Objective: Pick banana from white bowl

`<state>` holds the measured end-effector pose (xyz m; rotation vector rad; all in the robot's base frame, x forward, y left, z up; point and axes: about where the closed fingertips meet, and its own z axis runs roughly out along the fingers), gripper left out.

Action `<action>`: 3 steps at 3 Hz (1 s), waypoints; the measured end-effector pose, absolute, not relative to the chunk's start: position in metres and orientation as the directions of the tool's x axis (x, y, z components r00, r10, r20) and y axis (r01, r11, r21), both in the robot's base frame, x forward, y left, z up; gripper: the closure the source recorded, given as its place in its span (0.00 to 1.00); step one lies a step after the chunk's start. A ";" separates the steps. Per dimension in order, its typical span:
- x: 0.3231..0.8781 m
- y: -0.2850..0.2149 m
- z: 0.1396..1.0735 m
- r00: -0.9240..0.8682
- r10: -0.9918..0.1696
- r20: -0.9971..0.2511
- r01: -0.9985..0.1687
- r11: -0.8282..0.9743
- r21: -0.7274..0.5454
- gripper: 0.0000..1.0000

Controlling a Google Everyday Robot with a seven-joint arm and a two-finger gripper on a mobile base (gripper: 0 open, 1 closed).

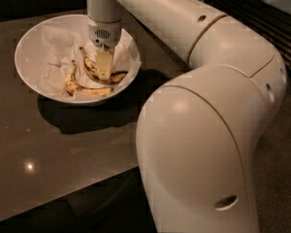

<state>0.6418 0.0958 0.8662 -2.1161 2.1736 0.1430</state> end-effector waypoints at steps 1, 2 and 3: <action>0.645 0.094 0.863 -0.031 -0.990 -0.136 -0.999 0.032 -0.002 0.56; 0.642 0.099 0.857 -0.019 -0.991 -0.130 -1.000 0.017 0.018 0.57; 0.637 0.106 0.850 0.002 -0.992 -0.124 -0.999 -0.007 0.039 0.59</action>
Offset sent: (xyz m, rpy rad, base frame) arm -0.0210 -0.0068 -0.0118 -0.0691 0.1054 0.0352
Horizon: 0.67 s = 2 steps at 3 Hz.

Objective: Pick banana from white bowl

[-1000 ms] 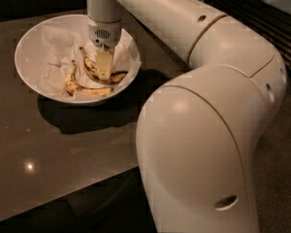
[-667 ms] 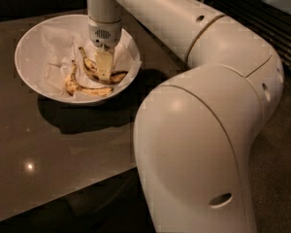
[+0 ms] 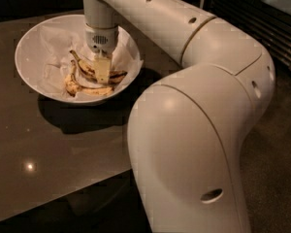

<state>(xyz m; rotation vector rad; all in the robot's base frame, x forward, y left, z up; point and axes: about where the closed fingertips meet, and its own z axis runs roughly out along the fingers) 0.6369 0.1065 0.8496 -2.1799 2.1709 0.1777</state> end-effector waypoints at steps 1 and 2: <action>0.634 0.111 0.844 0.015 -0.993 -0.116 -0.999 -0.020 0.048 0.78; 0.634 0.111 0.844 0.015 -0.993 -0.116 -0.999 -0.020 0.048 0.99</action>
Offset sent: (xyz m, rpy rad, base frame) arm -0.0022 0.0037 -0.0049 -0.0067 0.0082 0.0123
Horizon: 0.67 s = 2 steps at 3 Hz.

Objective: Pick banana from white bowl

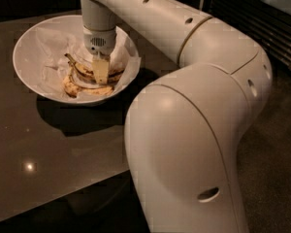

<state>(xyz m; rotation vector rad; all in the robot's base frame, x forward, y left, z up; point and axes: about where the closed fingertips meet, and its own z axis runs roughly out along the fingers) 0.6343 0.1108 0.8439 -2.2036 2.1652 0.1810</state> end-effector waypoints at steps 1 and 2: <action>0.634 0.111 0.844 0.015 -0.993 -0.116 -0.999 -0.020 0.048 1.00; 0.633 0.114 0.853 0.036 -0.991 -0.126 -0.999 -0.037 0.008 1.00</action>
Offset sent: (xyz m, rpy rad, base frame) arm -0.0185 -0.0063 0.0305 -0.0154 -0.0679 0.0529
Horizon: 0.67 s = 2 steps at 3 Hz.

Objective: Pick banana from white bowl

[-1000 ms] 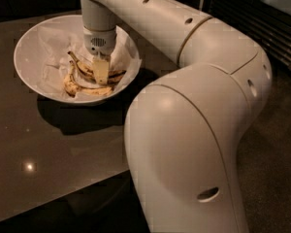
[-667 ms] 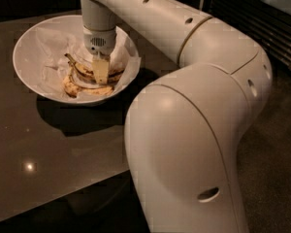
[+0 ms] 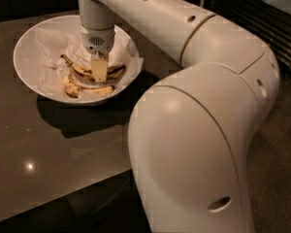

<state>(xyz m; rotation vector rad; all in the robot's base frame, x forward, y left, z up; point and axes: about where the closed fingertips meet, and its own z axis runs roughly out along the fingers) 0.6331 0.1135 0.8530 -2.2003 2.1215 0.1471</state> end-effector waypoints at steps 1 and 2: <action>0.621 0.112 0.873 0.092 -0.981 -0.170 -0.996 -0.088 -0.026 1.00; 0.609 0.111 0.894 0.155 -0.965 -0.210 -0.988 -0.148 -0.049 1.00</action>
Offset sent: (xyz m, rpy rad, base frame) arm -0.0490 -0.0162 0.0702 0.1156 -0.0398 0.1941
